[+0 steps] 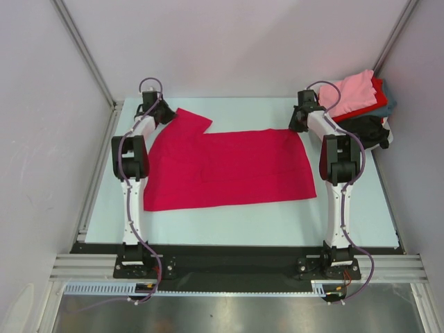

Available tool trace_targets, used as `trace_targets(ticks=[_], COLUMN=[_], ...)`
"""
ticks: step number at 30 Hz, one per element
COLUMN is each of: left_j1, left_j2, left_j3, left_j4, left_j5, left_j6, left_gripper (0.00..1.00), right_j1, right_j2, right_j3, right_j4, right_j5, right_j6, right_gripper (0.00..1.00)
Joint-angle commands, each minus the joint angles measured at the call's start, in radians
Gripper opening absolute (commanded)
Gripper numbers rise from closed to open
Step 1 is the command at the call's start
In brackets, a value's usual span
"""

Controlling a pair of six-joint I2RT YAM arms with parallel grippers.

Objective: Fold and stack the t-shirts
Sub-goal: Fold the tshirt

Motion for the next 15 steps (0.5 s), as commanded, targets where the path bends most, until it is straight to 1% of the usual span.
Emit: trace_targets(ticks=[1,2,3,5,10,15], left_j1=[-0.004,-0.004,-0.002,-0.005,-0.010,-0.012], left_j2=[-0.117,-0.154,-0.173,-0.197,-0.234,-0.341], left_j3=[-0.111,-0.182,-0.208,-0.245,-0.282,-0.425], left_j4=[0.114,0.140,0.172,0.215,0.222,0.315], left_j5=[0.027,0.029,0.027,0.032,0.038,0.019], left_j6=[0.041,0.040,0.041,0.049,0.058,0.066], left_gripper=[0.00,0.00,0.00,0.00,0.00,0.00], right_j1=[-0.001,0.000,0.000,0.002,0.009,0.014], right_j2=[-0.076,-0.082,-0.088,-0.097,-0.120,-0.152], right_j3=[0.013,0.011,0.011,0.008,-0.006,-0.036], right_j4=[-0.012,-0.013,-0.018,-0.024,-0.032,-0.046], right_j5=[-0.013,-0.011,-0.009,-0.009,0.000,0.017], right_j6=[0.010,0.010,0.011,0.011,0.011,0.010], right_gripper=[0.04,0.03,0.03,0.03,0.03,0.03])
